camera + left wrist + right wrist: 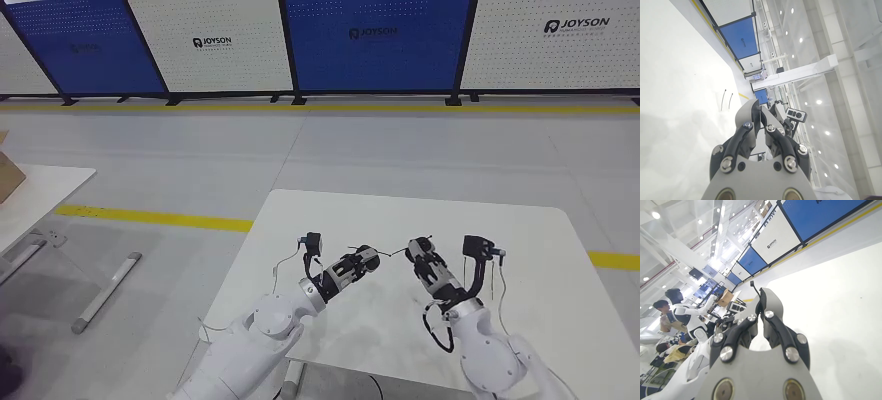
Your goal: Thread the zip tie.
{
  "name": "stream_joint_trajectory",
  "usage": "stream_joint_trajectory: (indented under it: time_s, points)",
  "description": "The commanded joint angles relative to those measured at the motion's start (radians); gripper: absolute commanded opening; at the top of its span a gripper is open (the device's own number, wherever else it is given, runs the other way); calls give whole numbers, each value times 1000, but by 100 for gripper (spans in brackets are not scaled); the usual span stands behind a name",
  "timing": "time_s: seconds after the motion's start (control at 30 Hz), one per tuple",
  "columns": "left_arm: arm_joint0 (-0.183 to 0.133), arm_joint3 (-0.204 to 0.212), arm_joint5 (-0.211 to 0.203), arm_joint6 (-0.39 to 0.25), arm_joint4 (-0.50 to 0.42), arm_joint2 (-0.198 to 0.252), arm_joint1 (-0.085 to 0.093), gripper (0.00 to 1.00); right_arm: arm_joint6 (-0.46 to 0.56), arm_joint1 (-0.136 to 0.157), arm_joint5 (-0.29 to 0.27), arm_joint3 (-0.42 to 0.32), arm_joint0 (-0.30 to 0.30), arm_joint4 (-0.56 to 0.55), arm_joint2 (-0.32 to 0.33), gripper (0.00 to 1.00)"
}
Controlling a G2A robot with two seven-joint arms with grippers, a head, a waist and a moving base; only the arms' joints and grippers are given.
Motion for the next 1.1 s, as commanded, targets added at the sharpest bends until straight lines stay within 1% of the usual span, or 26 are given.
stream_joint_trajectory:
  time_s: [0.0,0.33,0.57,0.77,1.07]
  points:
    - [0,0,0,0,0,0,0,0,-8,-6,20,19,10,-6,-9,0]
    - [0,0,0,0,0,0,0,0,-8,-7,22,20,11,-5,-10,0]
    - [0,0,0,0,0,0,0,0,-10,-13,3,38,-3,21,5,0]
    - [0,0,0,0,0,0,0,0,-4,-17,-21,23,-16,16,13,0]
    - [0,0,0,0,0,0,0,0,4,-26,-21,37,-10,23,21,0]
